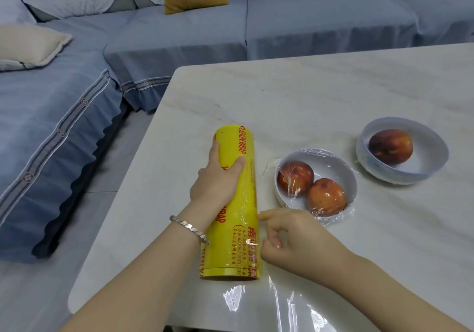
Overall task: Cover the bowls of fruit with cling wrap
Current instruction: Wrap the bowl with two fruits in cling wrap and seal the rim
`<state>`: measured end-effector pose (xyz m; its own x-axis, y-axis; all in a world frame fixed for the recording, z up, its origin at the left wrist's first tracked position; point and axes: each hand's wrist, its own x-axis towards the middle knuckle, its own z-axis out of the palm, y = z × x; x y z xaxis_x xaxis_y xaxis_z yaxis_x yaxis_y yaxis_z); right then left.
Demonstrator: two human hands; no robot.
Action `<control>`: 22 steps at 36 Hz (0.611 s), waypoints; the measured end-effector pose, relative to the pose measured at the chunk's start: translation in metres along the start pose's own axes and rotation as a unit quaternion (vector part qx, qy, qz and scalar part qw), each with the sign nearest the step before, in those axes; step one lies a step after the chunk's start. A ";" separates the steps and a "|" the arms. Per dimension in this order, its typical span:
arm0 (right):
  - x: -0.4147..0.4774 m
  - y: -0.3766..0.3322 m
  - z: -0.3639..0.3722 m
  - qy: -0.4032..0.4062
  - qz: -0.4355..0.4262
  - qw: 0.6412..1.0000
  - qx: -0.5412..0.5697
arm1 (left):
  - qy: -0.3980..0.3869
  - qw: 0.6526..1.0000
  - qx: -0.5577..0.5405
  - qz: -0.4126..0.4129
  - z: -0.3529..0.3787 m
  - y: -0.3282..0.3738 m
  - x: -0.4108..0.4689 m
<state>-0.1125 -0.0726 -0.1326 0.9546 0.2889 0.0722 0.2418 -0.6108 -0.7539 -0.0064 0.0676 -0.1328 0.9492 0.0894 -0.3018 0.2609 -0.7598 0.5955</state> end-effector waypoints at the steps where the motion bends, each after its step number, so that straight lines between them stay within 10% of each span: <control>1: 0.000 -0.005 -0.003 -0.012 0.023 1.000 0.000 | 0.000 1.000 0.002 -0.001 0.000 0.000 0.000; 12: 0.011 -0.023 -0.011 -0.162 0.163 0.972 0.049 | 0.001 1.000 -0.003 0.010 0.001 -0.002 0.001; 22: 0.007 -0.019 0.008 -0.057 0.154 0.984 0.073 | 0.001 1.000 0.000 0.004 0.002 -0.001 0.000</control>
<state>-0.1116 -0.0534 -0.1227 0.9511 0.1924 -0.2416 -0.0914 -0.5717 -0.8154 -0.0075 0.0672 -0.1349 0.9513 0.0850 -0.2963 0.2539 -0.7610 0.5970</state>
